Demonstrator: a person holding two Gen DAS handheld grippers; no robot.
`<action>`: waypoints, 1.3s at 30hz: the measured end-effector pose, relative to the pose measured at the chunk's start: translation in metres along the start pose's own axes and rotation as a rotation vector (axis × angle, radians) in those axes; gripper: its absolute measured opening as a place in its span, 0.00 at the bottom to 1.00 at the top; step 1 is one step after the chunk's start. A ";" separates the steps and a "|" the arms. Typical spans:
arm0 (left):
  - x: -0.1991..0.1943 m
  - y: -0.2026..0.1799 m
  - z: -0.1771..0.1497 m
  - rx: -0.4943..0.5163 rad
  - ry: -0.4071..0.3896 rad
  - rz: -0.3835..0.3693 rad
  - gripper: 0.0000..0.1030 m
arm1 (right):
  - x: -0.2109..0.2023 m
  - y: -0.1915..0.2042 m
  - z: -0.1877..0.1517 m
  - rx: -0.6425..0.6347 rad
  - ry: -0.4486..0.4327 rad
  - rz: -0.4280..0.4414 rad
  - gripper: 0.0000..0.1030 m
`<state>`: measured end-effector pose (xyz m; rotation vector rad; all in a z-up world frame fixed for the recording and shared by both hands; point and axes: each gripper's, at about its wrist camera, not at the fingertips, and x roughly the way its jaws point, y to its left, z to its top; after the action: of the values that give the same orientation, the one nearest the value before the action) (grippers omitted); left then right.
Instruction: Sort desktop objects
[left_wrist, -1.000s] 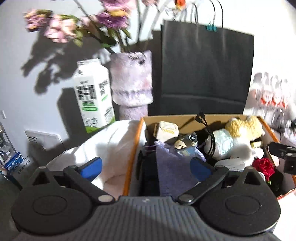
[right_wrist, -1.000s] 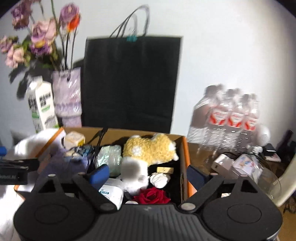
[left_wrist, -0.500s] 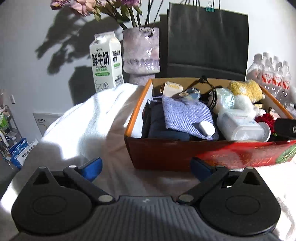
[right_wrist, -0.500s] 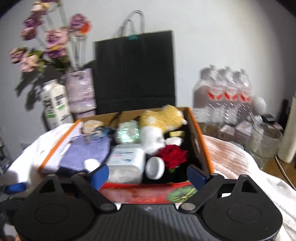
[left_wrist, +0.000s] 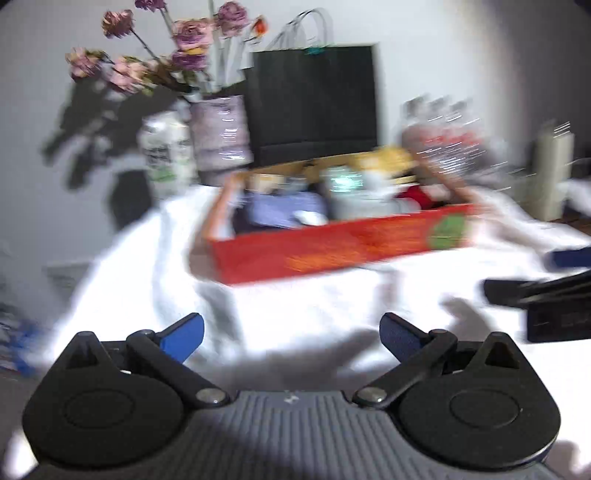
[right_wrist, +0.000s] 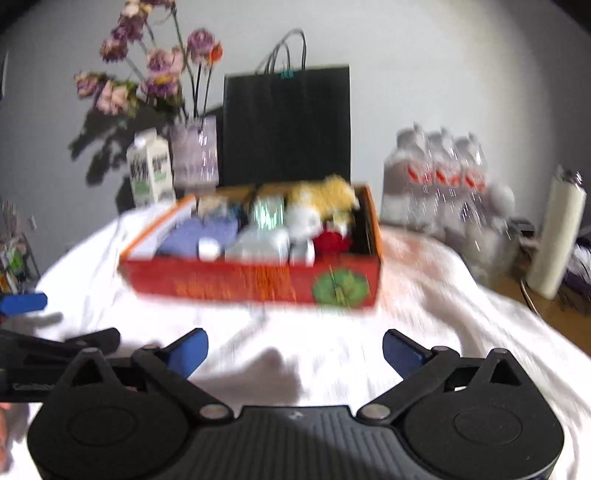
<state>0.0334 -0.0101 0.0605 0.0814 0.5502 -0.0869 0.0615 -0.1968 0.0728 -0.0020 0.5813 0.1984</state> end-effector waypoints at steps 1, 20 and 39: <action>-0.006 -0.001 -0.009 -0.020 0.024 -0.051 1.00 | -0.008 -0.003 -0.010 0.013 0.008 0.010 0.98; -0.011 0.012 -0.071 -0.161 0.107 0.008 1.00 | -0.027 0.017 -0.083 -0.007 0.055 -0.022 1.00; 0.001 0.003 -0.069 -0.131 0.133 0.051 1.00 | -0.004 0.015 -0.084 -0.026 0.100 -0.055 1.00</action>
<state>-0.0007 -0.0001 0.0017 -0.0271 0.6845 0.0047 0.0098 -0.1875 0.0051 -0.0528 0.6781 0.1532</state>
